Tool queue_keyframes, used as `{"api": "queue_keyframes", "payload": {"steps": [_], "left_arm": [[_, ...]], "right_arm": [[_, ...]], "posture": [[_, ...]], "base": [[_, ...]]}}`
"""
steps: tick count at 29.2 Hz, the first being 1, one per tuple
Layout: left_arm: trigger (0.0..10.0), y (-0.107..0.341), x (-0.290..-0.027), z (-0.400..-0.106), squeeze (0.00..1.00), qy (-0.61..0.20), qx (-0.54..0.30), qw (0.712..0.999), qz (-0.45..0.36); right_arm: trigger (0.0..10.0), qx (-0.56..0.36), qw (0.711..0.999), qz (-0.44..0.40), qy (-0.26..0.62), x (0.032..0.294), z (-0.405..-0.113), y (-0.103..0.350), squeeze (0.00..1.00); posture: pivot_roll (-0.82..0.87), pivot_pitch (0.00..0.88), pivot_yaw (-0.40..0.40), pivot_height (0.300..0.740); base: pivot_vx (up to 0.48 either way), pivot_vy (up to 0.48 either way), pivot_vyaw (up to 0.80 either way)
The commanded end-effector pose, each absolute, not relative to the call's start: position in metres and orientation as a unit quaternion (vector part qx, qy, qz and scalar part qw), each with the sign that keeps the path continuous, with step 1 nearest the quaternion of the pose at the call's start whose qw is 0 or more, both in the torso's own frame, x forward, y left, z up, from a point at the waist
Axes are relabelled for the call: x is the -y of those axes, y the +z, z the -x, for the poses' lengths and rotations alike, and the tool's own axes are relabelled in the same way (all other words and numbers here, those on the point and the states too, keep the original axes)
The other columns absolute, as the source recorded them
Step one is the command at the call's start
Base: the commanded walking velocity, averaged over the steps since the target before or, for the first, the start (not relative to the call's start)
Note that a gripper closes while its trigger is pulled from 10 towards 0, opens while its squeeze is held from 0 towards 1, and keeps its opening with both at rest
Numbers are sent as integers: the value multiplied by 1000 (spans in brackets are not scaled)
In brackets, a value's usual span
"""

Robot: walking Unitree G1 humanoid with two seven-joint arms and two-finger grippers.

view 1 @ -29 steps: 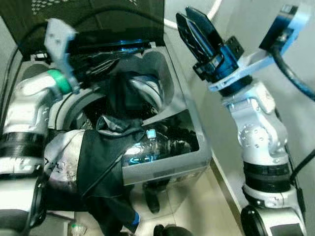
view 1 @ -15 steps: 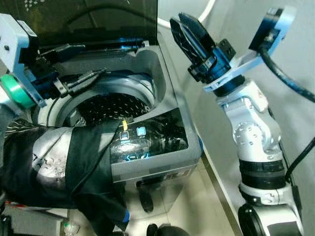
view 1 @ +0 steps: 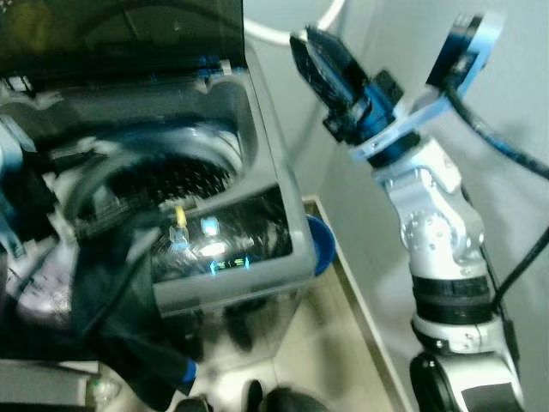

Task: Clothes washing

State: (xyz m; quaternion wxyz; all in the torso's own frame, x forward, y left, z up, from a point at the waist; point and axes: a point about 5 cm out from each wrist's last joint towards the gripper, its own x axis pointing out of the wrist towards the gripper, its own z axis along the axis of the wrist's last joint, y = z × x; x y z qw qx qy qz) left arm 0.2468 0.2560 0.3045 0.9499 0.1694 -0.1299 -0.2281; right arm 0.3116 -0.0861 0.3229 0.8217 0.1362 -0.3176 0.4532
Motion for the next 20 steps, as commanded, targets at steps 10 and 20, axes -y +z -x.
{"api": "queue_keyframes", "payload": {"steps": [10, 20], "left_arm": [[10000, 344, -262, -263, 0, -121, 241, 955, -122], [10000, 343, -260, -268, 0, -108, 242, 956, -126]], "right_arm": [[10000, 322, 828, -126, 443, 89, -312, 323, 0], [10000, 322, 827, -127, 443, 88, -314, 321, 0]], "posture": [[159, 87, 14, 740], [162, 86, 12, 740]], "base": [[0, 240, 0], [0, 477, 0]]}}
